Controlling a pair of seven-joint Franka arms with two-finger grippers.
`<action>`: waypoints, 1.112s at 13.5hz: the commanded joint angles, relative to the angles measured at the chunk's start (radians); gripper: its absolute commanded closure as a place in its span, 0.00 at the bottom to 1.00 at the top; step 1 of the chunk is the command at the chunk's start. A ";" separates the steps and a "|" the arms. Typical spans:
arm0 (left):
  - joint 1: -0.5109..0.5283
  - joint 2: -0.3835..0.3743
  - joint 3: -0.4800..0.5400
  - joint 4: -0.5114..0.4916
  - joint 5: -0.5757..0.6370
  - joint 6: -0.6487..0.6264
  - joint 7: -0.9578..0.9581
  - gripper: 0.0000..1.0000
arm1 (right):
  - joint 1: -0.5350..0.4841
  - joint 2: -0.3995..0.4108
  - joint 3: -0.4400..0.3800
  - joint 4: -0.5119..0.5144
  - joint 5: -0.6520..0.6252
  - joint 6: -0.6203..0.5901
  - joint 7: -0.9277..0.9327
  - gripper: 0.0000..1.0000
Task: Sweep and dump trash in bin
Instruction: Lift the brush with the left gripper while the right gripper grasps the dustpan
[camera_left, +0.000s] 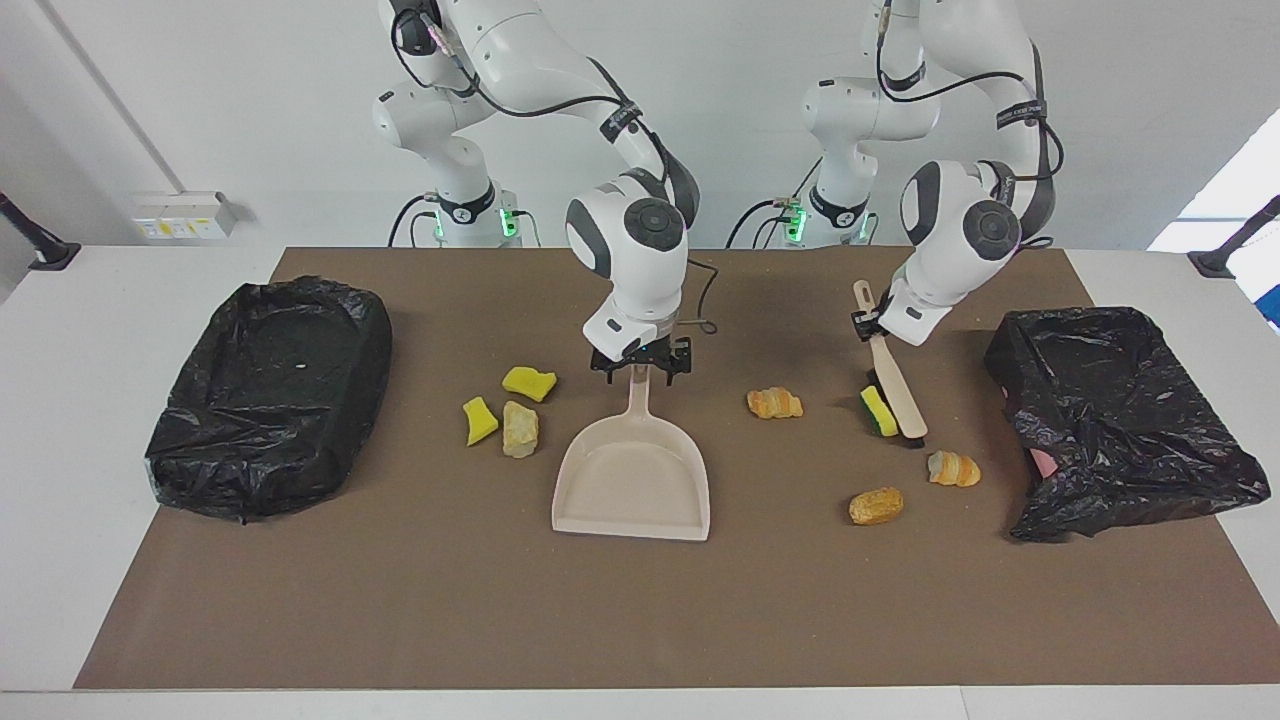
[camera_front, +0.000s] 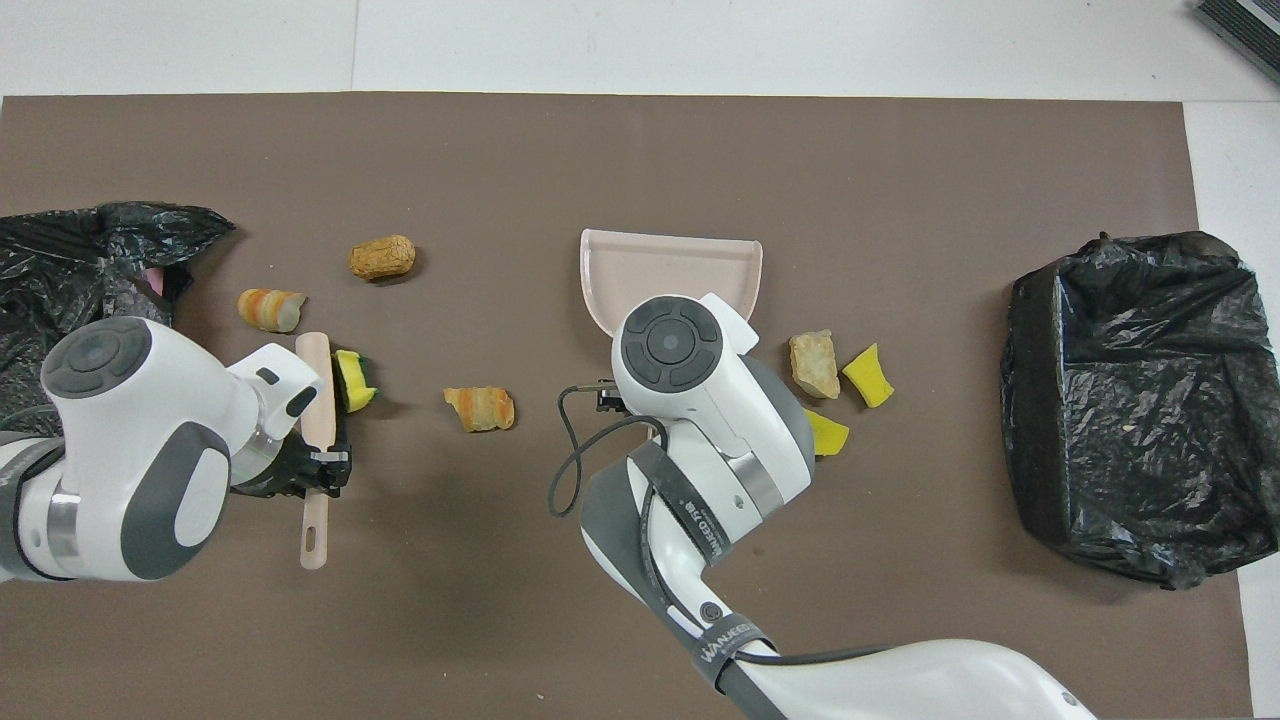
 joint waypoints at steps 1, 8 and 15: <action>-0.104 0.004 0.012 0.005 -0.032 0.025 0.051 1.00 | -0.011 -0.032 0.003 -0.036 0.023 0.006 -0.025 0.53; -0.062 0.135 0.021 0.299 -0.025 -0.135 0.047 1.00 | -0.039 -0.137 0.000 -0.042 0.023 -0.083 -0.297 1.00; 0.185 0.187 0.023 0.329 0.084 0.001 0.217 1.00 | -0.165 -0.306 -0.001 -0.177 -0.008 -0.148 -1.160 1.00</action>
